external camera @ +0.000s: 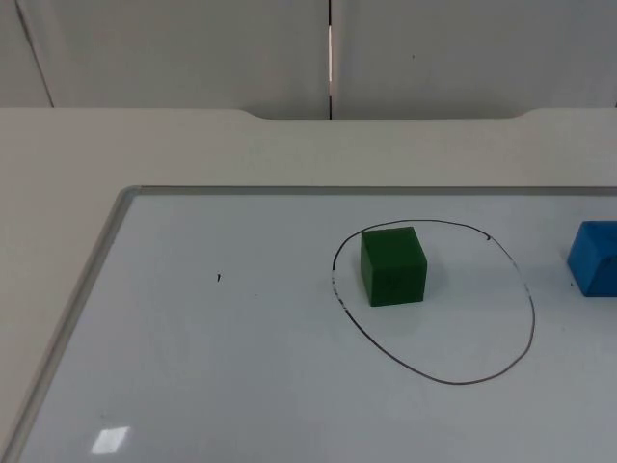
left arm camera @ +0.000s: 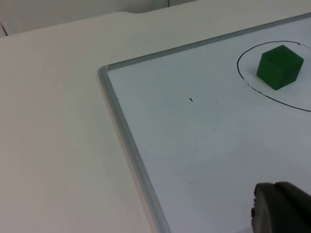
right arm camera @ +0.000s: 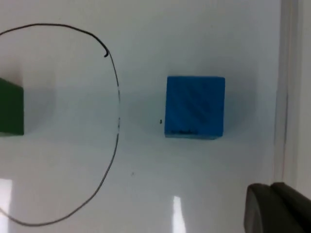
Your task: Push the two cubes into the marked area.
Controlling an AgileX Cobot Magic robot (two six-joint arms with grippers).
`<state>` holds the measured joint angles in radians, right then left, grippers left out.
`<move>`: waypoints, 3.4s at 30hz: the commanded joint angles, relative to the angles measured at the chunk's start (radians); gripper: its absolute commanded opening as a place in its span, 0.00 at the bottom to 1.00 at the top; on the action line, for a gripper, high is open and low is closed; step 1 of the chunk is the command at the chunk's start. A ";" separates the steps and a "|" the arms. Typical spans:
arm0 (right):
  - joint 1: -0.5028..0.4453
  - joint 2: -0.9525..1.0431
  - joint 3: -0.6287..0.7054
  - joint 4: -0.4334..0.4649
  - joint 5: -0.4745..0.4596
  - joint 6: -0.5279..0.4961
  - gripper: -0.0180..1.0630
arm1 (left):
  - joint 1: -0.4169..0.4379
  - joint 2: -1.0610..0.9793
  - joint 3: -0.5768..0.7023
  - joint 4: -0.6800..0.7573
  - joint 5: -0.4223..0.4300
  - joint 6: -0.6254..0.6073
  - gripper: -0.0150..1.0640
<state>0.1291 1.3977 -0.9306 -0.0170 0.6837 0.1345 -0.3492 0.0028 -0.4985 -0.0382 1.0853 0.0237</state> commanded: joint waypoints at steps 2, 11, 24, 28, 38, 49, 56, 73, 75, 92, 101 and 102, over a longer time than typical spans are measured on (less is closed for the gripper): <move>-0.029 0.103 -0.076 -0.007 0.009 0.012 0.02 | 0.001 -0.003 0.004 0.002 -0.011 -0.006 0.01; -0.079 0.275 -0.137 -0.035 -0.030 0.012 0.02 | 0.001 -0.003 0.004 0.002 -0.011 -0.006 0.01; -0.096 0.492 -0.137 -0.002 -0.276 0.012 0.02 | 0.001 -0.003 0.004 0.002 -0.011 -0.006 0.01; -0.096 0.532 -0.137 0.000 -0.292 0.012 0.02 | 0.001 -0.003 0.004 0.002 -0.011 -0.006 0.01; -0.096 0.542 -0.137 0.032 -0.297 0.012 0.02 | 0.001 -0.003 0.004 0.002 -0.011 -0.006 0.01; -0.096 0.542 -0.137 0.048 -0.305 0.012 0.02 | 0.001 -0.003 0.004 0.002 -0.011 -0.006 0.01; -0.095 0.542 -0.137 0.050 -0.288 0.012 0.02 | 0.001 -0.003 0.004 0.002 -0.011 -0.006 0.01; -0.046 0.542 -0.137 0.062 -0.322 0.012 0.02 | 0.001 -0.003 0.004 0.002 -0.011 -0.006 0.01; -0.046 0.542 -0.137 0.083 -0.322 0.012 0.02 | 0.001 -0.003 0.004 0.002 -0.011 -0.006 0.01; -0.008 0.542 -0.137 0.102 -0.297 0.012 0.02 | 0.001 -0.003 0.004 0.002 -0.011 -0.006 0.01; 0.045 0.542 -0.137 0.102 -0.320 0.012 0.02 | 0.001 -0.003 0.004 0.002 -0.011 -0.006 0.01; 0.045 0.542 -0.137 0.102 -0.320 0.012 0.02 | 0.001 -0.003 0.004 0.002 -0.011 -0.006 0.01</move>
<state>0.1683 1.9388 -1.0631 0.0807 0.3738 0.1485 -0.3492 0.0028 -0.4985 -0.0382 1.0853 0.0237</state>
